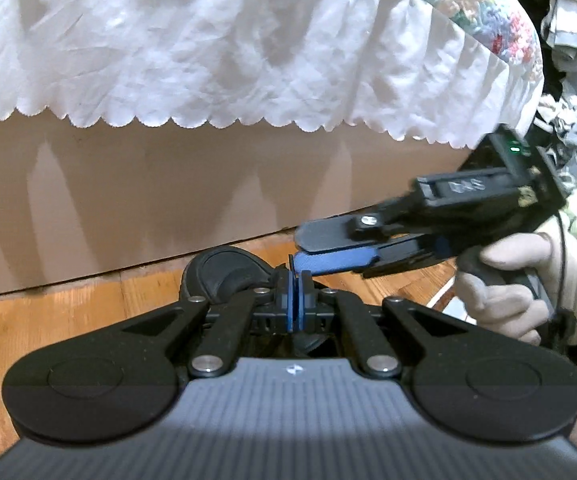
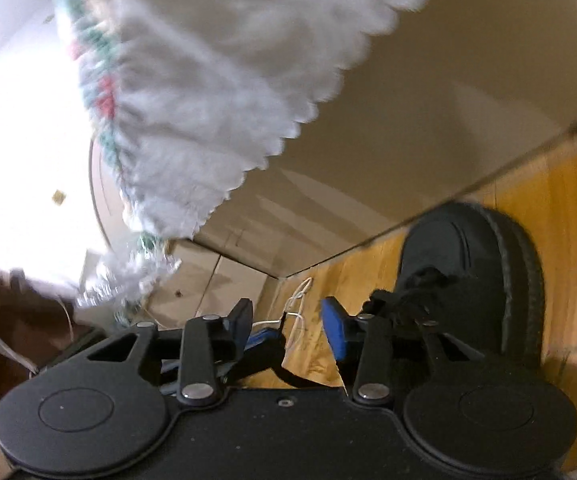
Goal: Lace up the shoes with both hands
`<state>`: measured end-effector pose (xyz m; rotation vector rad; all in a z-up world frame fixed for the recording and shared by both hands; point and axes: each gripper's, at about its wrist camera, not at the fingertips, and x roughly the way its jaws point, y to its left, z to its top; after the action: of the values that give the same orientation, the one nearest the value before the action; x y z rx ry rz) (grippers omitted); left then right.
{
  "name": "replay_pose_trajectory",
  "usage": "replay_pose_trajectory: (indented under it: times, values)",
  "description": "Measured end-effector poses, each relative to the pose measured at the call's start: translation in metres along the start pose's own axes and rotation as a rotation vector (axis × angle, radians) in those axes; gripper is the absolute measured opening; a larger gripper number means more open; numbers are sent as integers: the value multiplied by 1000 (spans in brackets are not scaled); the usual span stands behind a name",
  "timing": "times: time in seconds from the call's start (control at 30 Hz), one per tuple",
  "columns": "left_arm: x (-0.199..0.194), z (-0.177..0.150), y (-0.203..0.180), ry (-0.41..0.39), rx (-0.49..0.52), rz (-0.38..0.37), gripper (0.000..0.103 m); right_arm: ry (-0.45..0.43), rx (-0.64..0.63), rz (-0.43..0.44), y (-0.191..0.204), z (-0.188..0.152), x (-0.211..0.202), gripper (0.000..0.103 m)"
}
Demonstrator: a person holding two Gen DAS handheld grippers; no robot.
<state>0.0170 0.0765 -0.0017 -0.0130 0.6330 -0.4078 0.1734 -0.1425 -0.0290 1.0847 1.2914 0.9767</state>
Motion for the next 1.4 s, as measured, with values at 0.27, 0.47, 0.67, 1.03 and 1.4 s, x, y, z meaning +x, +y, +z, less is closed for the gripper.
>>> replay_pose_trajectory:
  times: [0.27,0.47,0.67,1.03,1.4]
  values:
    - [7,3,-1,42,2,25,5,-24,70,15,-11,-5,2,5]
    - [11,6,2,37,-14,20,31,-37,66,18,-11,-2,0,4]
    - [22,3,-4,68,38,11,4,-37,57,31,-9,-1,-2,4]
    - [41,17,-5,193,229,-8,1,25,-653,-431,73,-33,-19,35]
    - [56,13,-30,300,338,2,1,49,-427,-523,35,-22,2,12]
